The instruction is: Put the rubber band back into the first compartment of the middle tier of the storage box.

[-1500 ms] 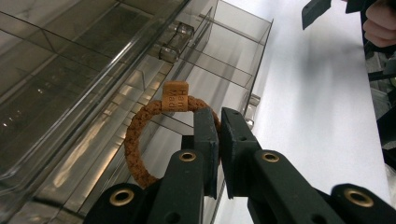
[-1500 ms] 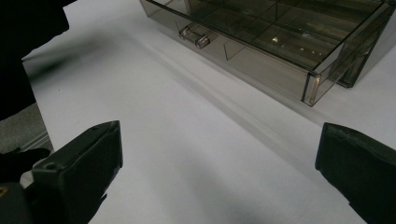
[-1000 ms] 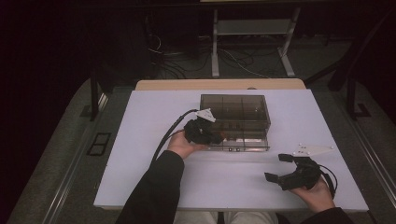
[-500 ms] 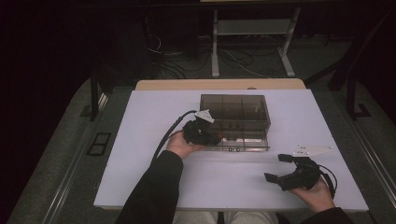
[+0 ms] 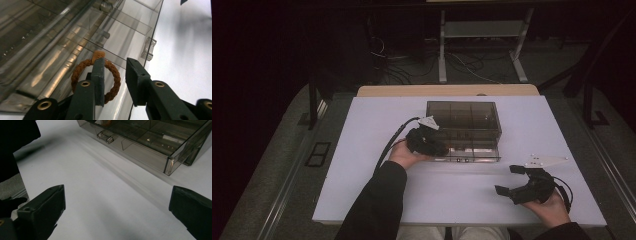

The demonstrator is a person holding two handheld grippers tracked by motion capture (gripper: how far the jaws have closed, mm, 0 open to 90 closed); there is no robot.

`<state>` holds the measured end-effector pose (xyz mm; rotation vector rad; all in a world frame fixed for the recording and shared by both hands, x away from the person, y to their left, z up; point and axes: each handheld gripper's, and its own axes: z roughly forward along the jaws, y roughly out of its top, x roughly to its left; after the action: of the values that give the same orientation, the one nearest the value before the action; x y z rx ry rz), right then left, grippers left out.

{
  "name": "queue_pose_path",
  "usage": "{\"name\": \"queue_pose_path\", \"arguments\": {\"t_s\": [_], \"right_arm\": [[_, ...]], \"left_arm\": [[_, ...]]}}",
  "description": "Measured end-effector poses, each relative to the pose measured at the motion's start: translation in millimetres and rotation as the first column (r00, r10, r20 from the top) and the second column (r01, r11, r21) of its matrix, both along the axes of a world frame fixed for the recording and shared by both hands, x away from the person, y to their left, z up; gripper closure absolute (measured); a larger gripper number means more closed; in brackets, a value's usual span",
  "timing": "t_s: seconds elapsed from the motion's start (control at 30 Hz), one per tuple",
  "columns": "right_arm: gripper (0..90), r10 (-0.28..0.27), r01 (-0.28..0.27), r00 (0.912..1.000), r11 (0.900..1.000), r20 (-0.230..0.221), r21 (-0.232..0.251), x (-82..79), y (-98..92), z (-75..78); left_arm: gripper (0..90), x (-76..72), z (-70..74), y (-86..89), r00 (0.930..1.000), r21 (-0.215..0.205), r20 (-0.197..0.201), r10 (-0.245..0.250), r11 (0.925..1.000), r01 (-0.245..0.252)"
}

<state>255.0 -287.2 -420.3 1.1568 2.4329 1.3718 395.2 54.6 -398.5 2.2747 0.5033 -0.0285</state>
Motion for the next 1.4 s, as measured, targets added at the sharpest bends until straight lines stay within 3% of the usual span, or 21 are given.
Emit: {"name": "queue_pose_path", "arguments": {"t_s": [0.23,0.63,0.77,1.13,1.3,1.4], "right_arm": [[0.1,0.0,0.0,1.0,1.0,0.001,-0.003,0.2,0.1,-0.2],[0.1,-0.002,0.002,1.0,1.0,0.0,-0.001,0.1,0.2,-0.2],[0.1,-0.004,0.004,1.0,1.0,-0.001,0.0,0.0,0.4,0.0],[0.1,-0.002,0.002,1.0,1.0,-0.001,0.0,0.1,0.5,0.2],[0.1,-0.002,0.002,1.0,1.0,-0.002,0.001,0.0,0.5,0.3],[0.1,-0.003,0.003,1.0,1.0,-0.002,0.001,0.0,0.6,0.4]], "left_arm": [[54.9,-6.2,7.0,1.1,0.9999,-0.017,0.007,-0.007,0.9998,0.007],[30.4,-17.5,23.8,8.3,0.9992,-0.01,0.039,-0.004,0.9999,0.005],[24.5,-21.0,30.1,12.9,0.9983,-0.023,0.055,0.019,0.9996,-0.017],[11.1,-26.4,39.8,28.2,0.9976,-0.065,0.038,0.057,0.9964,-0.054],[2.1,-29.1,41.2,33.7,0.9967,-0.052,0.036,0.072,0.9962,-0.071],[0.0,-32.1,41.7,38.3,0.9955,-0.075,0.037,0.087,0.9936,-0.084]]}}
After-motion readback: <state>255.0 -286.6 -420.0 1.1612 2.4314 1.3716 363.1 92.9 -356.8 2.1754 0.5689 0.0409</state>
